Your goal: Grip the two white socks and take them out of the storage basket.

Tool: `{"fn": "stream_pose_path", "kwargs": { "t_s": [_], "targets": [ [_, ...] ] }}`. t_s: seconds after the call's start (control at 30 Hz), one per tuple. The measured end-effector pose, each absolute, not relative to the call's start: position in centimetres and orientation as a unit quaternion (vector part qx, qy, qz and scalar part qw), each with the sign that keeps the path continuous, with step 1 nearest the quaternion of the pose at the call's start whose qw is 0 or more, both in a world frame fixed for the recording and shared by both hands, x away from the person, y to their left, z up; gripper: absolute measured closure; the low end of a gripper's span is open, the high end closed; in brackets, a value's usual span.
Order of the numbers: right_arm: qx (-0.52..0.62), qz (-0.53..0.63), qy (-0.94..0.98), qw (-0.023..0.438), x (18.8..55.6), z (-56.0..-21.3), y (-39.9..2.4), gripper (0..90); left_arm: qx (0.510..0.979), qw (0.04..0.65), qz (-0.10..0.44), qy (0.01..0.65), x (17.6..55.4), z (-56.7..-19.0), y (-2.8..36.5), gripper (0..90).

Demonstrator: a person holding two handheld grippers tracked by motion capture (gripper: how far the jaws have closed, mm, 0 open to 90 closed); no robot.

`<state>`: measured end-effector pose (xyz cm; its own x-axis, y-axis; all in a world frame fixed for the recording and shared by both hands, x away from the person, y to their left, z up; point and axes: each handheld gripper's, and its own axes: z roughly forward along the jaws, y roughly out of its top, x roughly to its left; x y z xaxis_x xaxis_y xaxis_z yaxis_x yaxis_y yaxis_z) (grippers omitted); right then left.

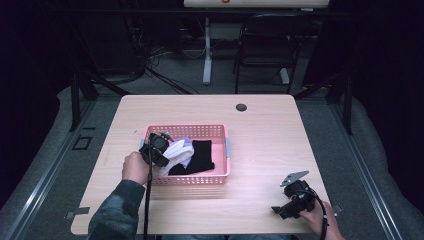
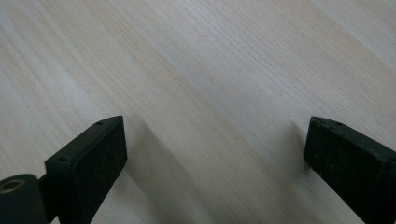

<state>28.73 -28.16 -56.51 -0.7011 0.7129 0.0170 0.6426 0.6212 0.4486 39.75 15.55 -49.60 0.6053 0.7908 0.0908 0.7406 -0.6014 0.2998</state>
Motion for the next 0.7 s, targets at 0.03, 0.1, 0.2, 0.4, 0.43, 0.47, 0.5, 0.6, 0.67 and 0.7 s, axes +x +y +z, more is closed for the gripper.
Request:
{"fn": "stream_pose_path", "kwargs": {
  "t_s": [0.03,0.1,0.2,0.4,0.43,0.47,0.5,0.6,0.67,0.7],
  "targets": [
    [0.379,0.218,0.896,0.08,28.7,-56.5,-28.1,5.3,0.889,0.118,0.107,0.43,39.7,-49.5,15.5,78.0],
    [0.378,0.215,0.897,0.079,28.7,-56.5,-28.1,5.3,0.89,0.123,0.105,0.426,39.6,-49.4,15.5,81.1],
    [0.378,0.217,0.897,0.078,28.7,-56.5,-28.1,5.3,0.891,0.126,0.106,0.424,39.5,-49.3,15.5,84.6],
    [0.378,0.214,0.897,0.08,28.7,-56.5,-28.1,5.4,0.891,0.134,0.114,0.418,39.2,-48.5,15.2,85.6],
    [0.378,0.214,0.897,0.079,28.7,-56.5,-28.1,5.4,0.893,0.133,0.116,0.415,39.2,-48.2,15.2,85.6],
    [0.378,0.214,0.897,0.079,28.7,-56.5,-28.1,5.4,0.893,0.133,0.116,0.415,39.2,-48.2,15.2,85.6],
    [0.378,0.216,0.897,0.078,28.7,-56.5,-28.1,5.3,0.892,0.136,0.119,0.414,39.1,-47.8,15.1,85.6],
    [0.378,0.216,0.896,0.081,28.7,-56.4,-28.1,5.3,0.892,0.138,0.123,0.412,39.1,-47.4,15.1,85.6],
    [0.377,0.218,0.897,0.083,28.7,-56.4,-28.2,5.3,0.893,0.14,0.122,0.409,39.1,-47.1,15.1,85.5],
    [0.377,0.218,0.896,0.084,28.7,-56.4,-28.2,5.3,0.893,0.141,0.122,0.409,39.1,-46.9,15.1,85.5]
  ]
}}
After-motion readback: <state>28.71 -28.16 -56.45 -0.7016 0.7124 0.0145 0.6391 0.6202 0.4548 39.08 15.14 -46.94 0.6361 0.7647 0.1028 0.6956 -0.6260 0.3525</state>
